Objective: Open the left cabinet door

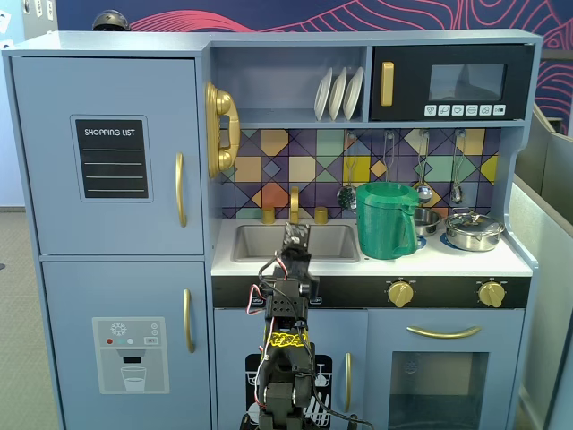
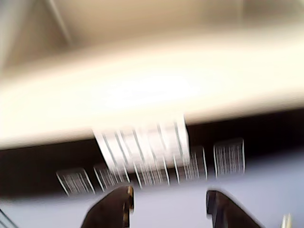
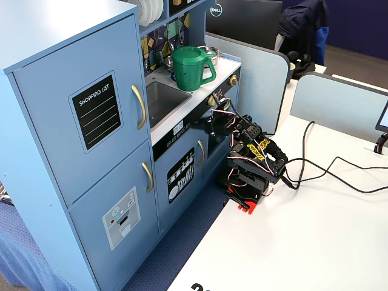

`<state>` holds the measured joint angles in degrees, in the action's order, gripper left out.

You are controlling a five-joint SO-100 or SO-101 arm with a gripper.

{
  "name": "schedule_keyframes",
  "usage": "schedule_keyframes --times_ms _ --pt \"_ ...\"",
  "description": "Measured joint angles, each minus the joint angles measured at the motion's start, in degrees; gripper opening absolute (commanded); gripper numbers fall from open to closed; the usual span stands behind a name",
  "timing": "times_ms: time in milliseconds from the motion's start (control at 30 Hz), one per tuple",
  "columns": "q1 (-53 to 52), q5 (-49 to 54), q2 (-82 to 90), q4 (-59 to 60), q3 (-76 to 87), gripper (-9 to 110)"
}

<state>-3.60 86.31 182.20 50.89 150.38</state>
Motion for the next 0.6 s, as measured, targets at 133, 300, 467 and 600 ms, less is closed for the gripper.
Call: schedule_keyframes --times_ms 133,300,467,600 --pt "4.1 2.5 0.0 -3.5 -5.9 12" --pt "9.9 5.5 0.0 -8.9 -12.0 12" --pt "14.9 10.2 -0.4 -14.1 -15.0 12" --pt "20.7 15.3 -2.3 -17.0 -16.3 12"
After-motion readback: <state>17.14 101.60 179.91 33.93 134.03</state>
